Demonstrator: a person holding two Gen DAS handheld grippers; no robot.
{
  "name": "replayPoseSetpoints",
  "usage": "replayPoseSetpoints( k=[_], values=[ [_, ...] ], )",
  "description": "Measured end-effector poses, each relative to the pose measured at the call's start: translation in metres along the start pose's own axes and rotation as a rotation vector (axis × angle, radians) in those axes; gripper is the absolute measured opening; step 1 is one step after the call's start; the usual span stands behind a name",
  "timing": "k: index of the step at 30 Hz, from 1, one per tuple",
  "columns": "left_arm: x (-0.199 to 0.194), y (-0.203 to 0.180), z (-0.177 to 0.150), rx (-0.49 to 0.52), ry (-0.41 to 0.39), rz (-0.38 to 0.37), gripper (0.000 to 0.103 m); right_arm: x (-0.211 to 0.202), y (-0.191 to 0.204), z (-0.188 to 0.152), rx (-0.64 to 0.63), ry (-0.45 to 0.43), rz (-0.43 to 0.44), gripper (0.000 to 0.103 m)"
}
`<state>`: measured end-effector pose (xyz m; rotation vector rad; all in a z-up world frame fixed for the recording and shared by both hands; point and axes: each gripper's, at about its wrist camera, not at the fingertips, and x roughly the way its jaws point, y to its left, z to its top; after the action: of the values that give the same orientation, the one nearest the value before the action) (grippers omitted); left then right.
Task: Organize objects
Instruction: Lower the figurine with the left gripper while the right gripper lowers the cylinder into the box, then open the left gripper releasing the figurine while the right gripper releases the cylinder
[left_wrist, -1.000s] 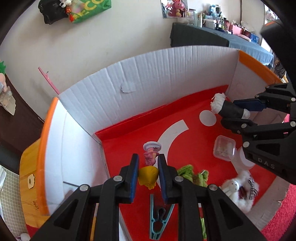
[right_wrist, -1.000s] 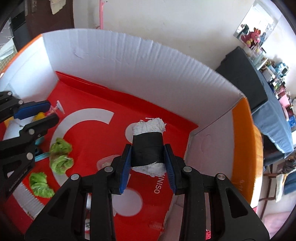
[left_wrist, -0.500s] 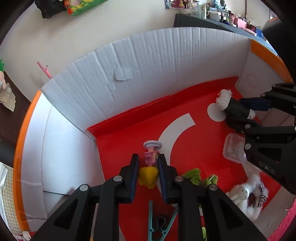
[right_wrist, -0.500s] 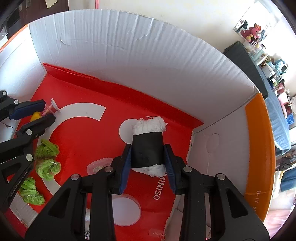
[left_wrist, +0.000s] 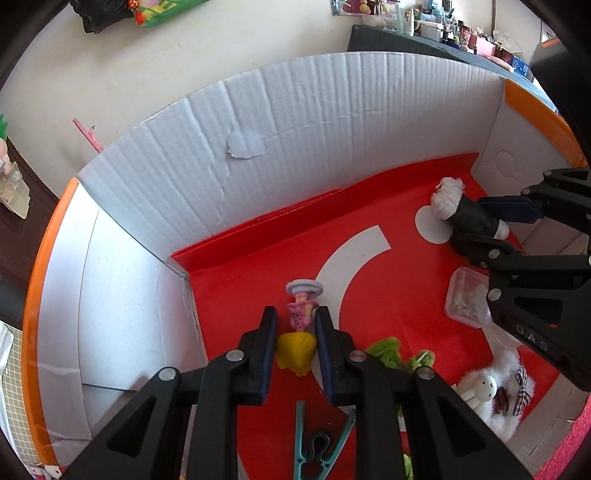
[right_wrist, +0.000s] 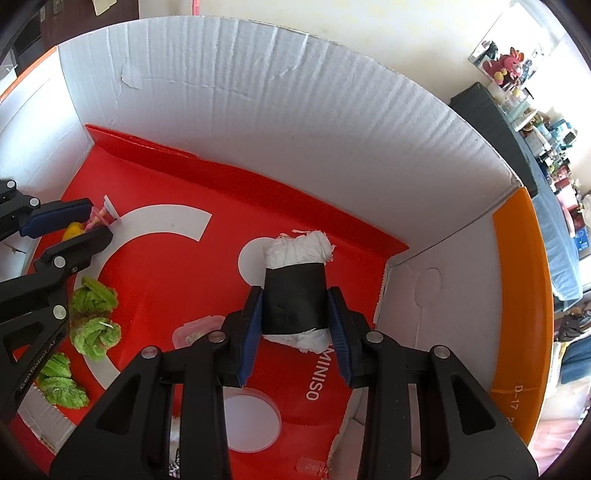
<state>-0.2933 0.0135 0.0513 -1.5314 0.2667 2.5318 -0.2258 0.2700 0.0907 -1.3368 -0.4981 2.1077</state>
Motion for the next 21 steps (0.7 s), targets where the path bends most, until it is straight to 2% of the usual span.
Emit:
replayPoseSetpoints(
  k=[21],
  values=[
    [-0.0106,0.0045,-0.0065,-0.011,-0.006,-0.004,0.025,0.0017,-0.0029,-0.0001,-0.003,-0.007,-0.014,0.034]
  ],
)
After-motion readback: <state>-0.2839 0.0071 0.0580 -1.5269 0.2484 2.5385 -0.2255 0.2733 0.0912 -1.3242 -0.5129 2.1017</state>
